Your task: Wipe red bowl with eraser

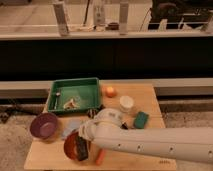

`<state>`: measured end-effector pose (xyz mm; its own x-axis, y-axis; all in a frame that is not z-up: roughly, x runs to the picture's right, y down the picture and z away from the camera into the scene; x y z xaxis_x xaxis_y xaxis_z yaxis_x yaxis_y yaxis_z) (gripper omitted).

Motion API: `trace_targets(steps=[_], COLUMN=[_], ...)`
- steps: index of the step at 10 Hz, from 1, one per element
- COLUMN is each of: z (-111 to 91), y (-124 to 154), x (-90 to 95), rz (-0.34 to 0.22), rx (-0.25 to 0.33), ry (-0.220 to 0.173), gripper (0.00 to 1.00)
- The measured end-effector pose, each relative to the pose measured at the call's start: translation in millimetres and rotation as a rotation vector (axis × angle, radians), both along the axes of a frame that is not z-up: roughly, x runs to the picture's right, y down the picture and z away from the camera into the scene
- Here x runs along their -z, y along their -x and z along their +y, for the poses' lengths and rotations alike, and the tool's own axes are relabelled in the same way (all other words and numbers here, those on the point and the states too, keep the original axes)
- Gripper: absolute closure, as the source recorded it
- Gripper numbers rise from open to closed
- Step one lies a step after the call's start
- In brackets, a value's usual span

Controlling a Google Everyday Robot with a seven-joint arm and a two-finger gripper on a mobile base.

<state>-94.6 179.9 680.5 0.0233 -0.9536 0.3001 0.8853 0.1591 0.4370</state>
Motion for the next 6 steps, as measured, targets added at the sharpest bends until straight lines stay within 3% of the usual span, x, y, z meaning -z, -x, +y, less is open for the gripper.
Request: trace_targets(steps=[1,4,6], z=[-5,-8,-8], y=[-3,8,10], x=[-6.7,-23.8,-26.2], rz=[-0.012,-0.029,-0.034], rx=[-0.029,-0.037,-0.040], ry=[0.019,0.107,0.122], gripper=[1.00,1.00,1.00])
